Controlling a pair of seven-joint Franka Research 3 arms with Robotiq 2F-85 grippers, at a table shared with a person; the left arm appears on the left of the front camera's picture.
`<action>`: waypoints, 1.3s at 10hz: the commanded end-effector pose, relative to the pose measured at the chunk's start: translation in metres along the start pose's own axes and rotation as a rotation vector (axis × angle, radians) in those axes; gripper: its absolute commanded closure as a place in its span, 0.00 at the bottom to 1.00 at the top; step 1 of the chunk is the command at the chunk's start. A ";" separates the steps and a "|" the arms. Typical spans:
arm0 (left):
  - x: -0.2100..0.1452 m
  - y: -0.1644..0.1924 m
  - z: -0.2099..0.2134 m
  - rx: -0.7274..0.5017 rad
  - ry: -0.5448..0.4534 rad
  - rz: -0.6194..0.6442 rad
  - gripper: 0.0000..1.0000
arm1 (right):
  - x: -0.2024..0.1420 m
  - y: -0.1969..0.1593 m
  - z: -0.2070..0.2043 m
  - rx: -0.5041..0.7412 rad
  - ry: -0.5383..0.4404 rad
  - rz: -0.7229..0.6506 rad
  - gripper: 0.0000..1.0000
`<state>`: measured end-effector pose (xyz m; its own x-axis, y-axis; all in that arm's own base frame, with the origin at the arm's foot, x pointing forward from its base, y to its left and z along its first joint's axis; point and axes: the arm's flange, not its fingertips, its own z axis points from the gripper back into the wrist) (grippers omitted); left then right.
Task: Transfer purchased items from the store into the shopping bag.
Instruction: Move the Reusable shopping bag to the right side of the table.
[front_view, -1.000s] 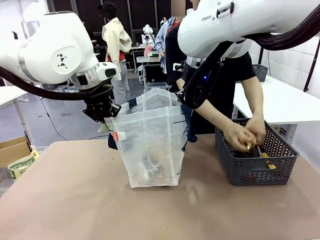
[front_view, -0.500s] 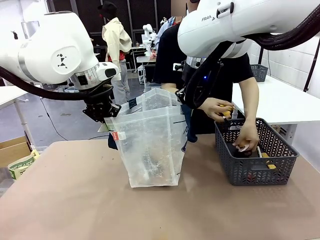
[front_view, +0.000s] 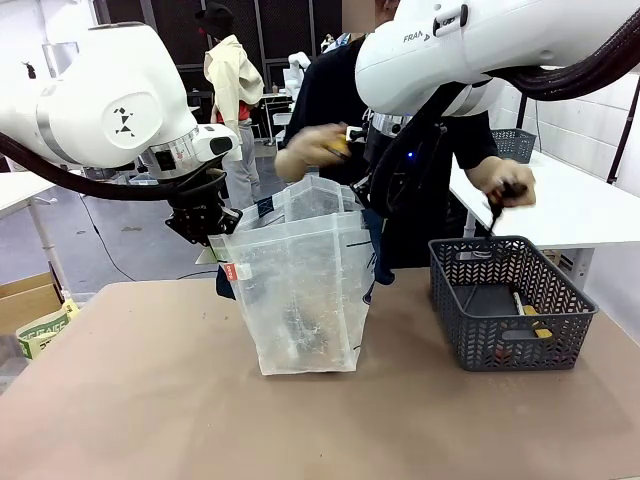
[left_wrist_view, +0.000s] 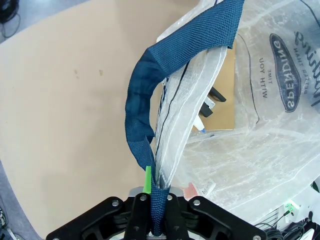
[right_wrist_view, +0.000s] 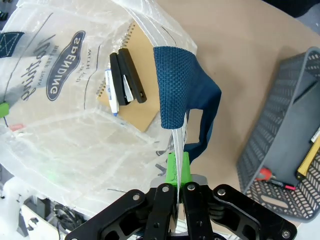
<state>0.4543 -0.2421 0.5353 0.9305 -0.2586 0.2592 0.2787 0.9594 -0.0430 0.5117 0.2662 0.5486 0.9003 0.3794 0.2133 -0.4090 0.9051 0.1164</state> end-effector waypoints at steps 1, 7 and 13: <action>0.000 0.004 0.003 0.007 -0.006 0.003 1.00 | 0.000 -0.003 0.001 -0.001 -0.002 -0.005 1.00; 0.000 0.004 0.003 0.007 -0.006 0.003 1.00 | 0.000 -0.003 0.001 -0.001 -0.002 -0.005 1.00; 0.000 0.004 0.003 0.007 -0.006 0.003 1.00 | 0.000 -0.003 0.001 -0.001 -0.002 -0.005 1.00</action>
<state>0.4543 -0.2421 0.5351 0.9306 -0.2587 0.2590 0.2787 0.9594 -0.0430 0.5117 0.2663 0.5483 0.9005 0.3796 0.2123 -0.4090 0.9051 0.1165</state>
